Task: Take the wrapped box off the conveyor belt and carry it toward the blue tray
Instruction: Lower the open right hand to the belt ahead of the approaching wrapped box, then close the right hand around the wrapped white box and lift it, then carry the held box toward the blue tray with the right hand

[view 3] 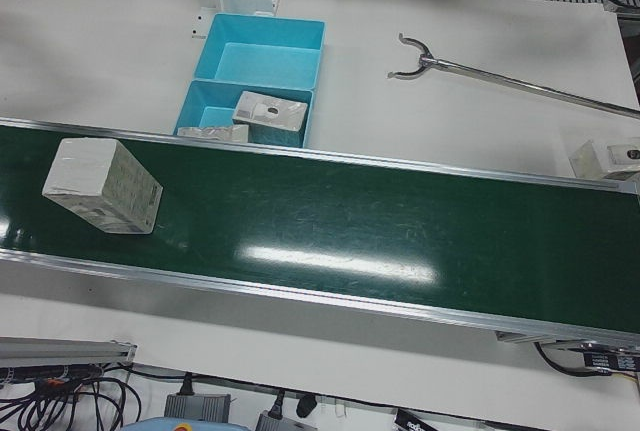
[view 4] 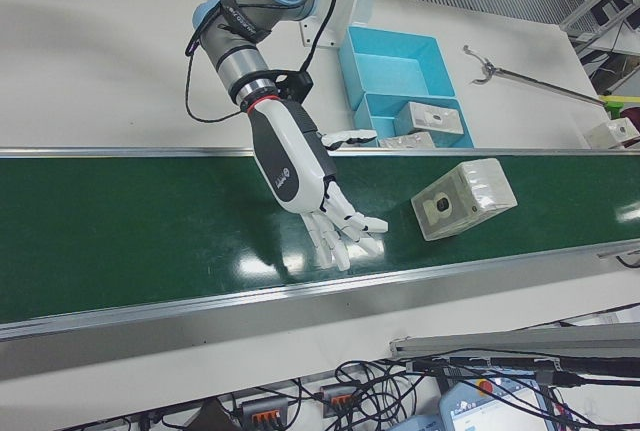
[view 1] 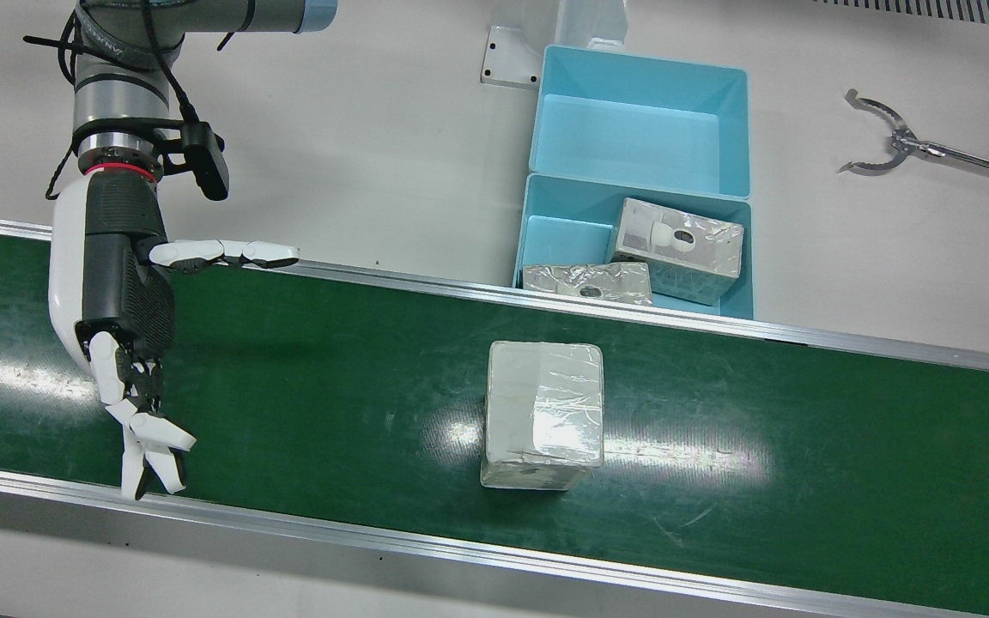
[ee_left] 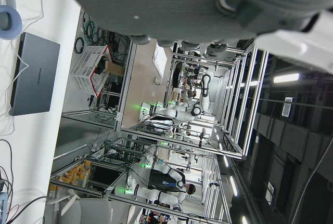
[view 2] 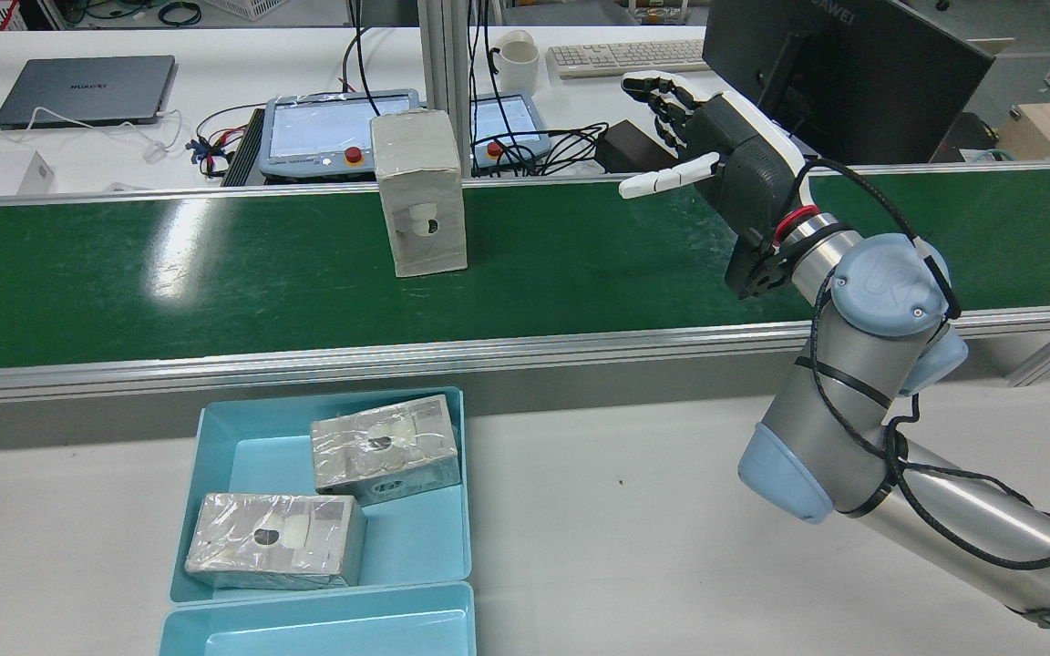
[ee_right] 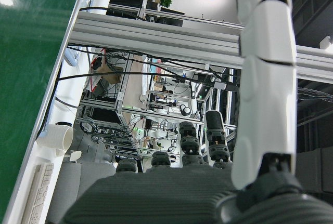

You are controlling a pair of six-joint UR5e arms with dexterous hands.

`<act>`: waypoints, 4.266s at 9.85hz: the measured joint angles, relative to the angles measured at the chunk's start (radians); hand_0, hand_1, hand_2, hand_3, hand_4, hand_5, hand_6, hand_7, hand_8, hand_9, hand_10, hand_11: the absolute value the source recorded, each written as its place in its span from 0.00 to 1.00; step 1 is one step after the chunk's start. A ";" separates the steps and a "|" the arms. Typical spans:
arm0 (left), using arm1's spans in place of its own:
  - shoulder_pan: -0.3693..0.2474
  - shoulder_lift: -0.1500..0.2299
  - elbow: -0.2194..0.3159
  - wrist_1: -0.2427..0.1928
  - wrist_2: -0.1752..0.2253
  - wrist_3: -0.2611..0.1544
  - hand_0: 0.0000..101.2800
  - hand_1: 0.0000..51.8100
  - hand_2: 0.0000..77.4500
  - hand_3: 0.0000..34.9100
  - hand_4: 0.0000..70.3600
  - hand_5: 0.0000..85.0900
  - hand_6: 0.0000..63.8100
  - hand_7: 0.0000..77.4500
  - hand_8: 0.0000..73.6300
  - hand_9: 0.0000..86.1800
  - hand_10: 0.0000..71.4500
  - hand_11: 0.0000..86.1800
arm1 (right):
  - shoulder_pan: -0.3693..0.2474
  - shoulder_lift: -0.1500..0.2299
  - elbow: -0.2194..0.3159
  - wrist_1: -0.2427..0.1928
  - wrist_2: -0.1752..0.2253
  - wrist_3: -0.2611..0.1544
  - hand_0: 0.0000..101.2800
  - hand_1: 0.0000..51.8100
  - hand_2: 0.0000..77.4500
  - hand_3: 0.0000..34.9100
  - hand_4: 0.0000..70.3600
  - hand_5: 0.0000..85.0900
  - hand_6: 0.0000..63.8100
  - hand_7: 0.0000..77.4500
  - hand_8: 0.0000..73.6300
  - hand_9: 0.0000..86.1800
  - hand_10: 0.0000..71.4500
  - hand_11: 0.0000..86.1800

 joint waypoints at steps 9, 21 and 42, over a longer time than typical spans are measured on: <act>0.000 0.000 0.000 0.000 0.000 0.000 0.00 0.00 0.01 0.00 0.00 0.01 0.00 0.01 0.01 0.00 0.01 0.01 | -0.029 0.001 -0.011 0.001 0.002 -0.064 0.48 0.27 0.13 0.25 0.05 0.29 0.06 0.06 0.01 0.02 0.00 0.02; 0.000 0.000 0.000 0.000 0.000 0.000 0.00 0.00 0.01 0.00 0.00 0.01 0.00 0.01 0.01 0.00 0.01 0.01 | -0.033 0.020 -0.121 0.124 0.016 -0.074 0.46 0.24 0.11 0.27 0.03 0.28 0.04 0.06 0.01 0.02 0.00 0.02; 0.000 0.000 0.000 0.000 0.000 0.000 0.00 0.00 0.01 0.00 0.00 0.01 0.00 0.01 0.01 0.01 0.01 0.01 | -0.347 0.088 0.094 0.339 0.167 -0.331 0.46 0.09 0.31 0.00 0.14 0.82 0.73 0.56 0.77 0.63 0.73 0.61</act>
